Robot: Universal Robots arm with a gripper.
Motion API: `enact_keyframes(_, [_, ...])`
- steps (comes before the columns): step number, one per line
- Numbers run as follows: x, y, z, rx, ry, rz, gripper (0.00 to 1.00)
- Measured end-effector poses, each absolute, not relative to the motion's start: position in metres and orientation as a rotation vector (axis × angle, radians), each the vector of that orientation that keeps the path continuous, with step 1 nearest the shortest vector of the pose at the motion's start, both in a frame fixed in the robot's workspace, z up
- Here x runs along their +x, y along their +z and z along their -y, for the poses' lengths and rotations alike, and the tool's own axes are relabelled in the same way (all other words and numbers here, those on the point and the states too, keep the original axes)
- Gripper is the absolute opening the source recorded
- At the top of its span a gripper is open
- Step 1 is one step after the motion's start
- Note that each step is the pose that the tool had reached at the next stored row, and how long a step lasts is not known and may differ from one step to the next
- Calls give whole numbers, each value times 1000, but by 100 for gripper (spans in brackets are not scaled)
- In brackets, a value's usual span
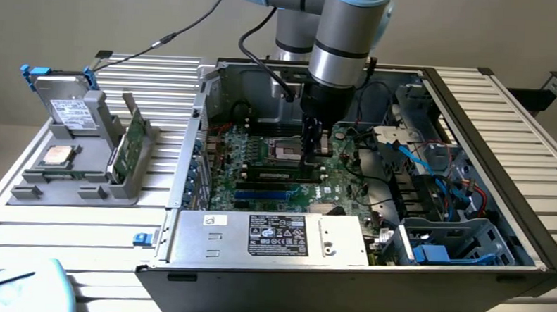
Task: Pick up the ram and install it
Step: 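Press down the ram until it locks into place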
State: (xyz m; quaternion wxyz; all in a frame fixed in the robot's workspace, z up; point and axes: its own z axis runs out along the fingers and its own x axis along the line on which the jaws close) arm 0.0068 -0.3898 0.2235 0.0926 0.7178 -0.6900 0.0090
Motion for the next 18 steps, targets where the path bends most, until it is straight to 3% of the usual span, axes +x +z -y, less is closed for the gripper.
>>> enact_keyframes(18, [-17, 233, 387, 2134, 39, 2053, 11])
